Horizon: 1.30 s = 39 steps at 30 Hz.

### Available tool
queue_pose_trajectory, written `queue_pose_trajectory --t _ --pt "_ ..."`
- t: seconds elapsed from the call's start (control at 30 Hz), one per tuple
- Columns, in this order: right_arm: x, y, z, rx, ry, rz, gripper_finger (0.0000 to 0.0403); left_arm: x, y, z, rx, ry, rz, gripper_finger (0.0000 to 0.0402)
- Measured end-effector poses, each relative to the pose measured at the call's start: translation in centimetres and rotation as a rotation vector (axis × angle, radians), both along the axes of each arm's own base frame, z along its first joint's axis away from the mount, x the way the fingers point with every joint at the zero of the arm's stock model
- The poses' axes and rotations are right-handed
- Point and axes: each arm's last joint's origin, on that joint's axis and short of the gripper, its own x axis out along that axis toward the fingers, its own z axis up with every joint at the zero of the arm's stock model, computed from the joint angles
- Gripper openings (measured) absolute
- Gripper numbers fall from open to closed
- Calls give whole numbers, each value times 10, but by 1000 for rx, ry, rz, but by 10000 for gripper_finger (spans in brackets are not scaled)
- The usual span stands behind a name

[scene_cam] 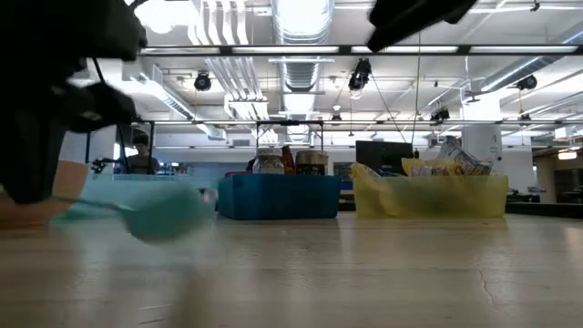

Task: Pick & Place Food Item
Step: Put the gold spoon into the green bin

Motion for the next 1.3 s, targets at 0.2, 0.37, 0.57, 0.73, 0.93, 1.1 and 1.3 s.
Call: queue_pose_trajectory --t 0.2,0.37,0.57,0.73,0.93,1.1,1.3 --pt "17 12 -5 -146 -89 178 212 -6 4 29 -73 -75 41 1" --pt "28 20 -11 -232 -87 242 212 -8 7 39 -101 -101 59 1" --pt "37 28 -11 -235 -89 269 212 -9 16 22 -66 -49 124 0" --pt "43 31 -9 -64 -87 324 212 -12 28 6 2 23 199 0" --pt "49 33 -16 116 -130 337 212 -13 38 5 52 75 201 0" --pt "67 40 -37 249 -178 429 212 -19 43 12 99 101 208 0" --pt "93 32 -70 220 -174 238 212 -26 46 24 87 85 219 0"
